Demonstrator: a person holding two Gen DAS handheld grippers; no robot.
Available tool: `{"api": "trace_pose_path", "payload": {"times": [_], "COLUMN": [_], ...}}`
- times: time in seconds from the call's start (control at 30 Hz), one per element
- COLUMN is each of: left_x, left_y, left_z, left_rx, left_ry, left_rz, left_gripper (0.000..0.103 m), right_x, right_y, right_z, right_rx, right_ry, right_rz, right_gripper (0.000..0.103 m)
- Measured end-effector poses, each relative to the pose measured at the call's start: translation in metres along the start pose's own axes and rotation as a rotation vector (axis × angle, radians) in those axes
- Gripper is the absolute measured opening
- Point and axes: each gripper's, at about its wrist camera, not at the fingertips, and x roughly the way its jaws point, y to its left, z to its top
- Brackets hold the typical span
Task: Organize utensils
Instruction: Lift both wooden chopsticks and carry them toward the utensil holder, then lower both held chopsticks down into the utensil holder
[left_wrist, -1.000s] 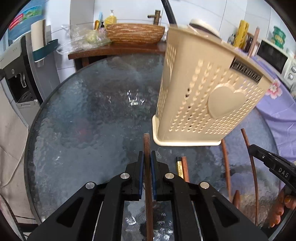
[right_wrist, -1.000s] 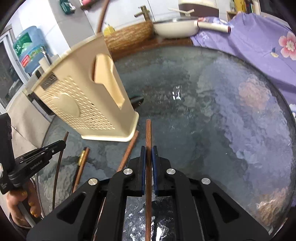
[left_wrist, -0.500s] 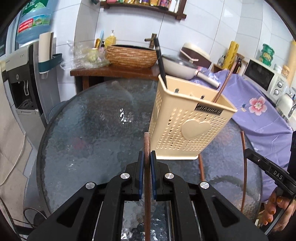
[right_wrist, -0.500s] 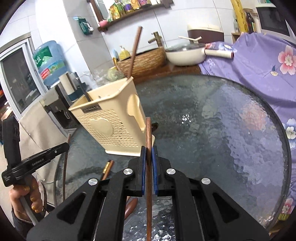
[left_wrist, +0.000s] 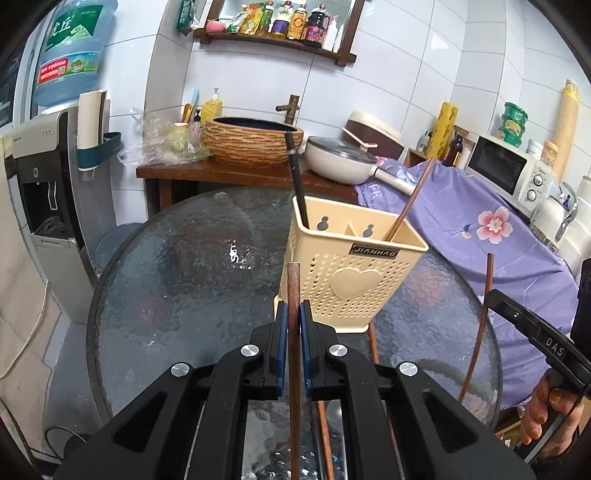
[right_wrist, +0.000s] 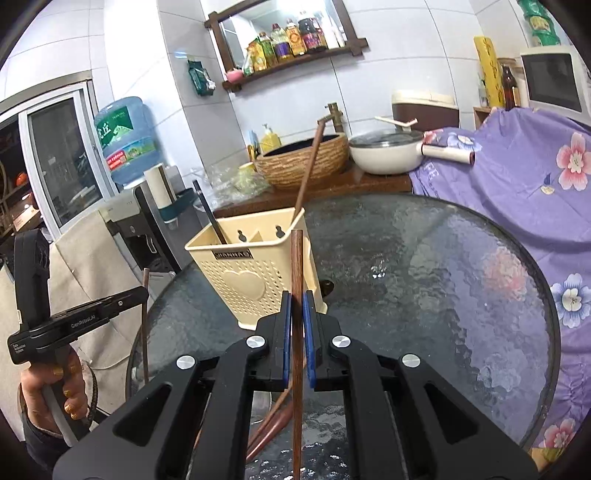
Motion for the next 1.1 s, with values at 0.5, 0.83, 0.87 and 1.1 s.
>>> {"api": "trace_pose_path", "payload": {"times": [0.5,0.83,0.87,1.1], "left_x": [-0.03,-0.05,-0.052,-0.062], "left_y": [-0.008,-0.007,-0.008,-0.016], "left_z": [0.011,0.019,0.02,0.029], "left_rx": [0.018,0.01,0.013,0.03], "left_ry": [-0.068,-0.125,-0.128,-0.16], "left_rz": [-0.024,-0.029,-0.029,-0.04], "left_gripper": [0.007,0.007,0.007,0.007], "right_x": [-0.028,-0.045,-0.045,-0.052], "right_y": [0.016,0.023,0.024,0.031], "right_z": [0.018,0.029,0.031,0.042], "right_rx": [-0.036,-0.064,-0.064,-0.081], "right_ry": [-0.093,-0.143,-0.144,-0.169], "right_rz": [0.017,0.024,0.025,0.03], "right_gripper": [0.007,0.007,0.007,0.007]}}
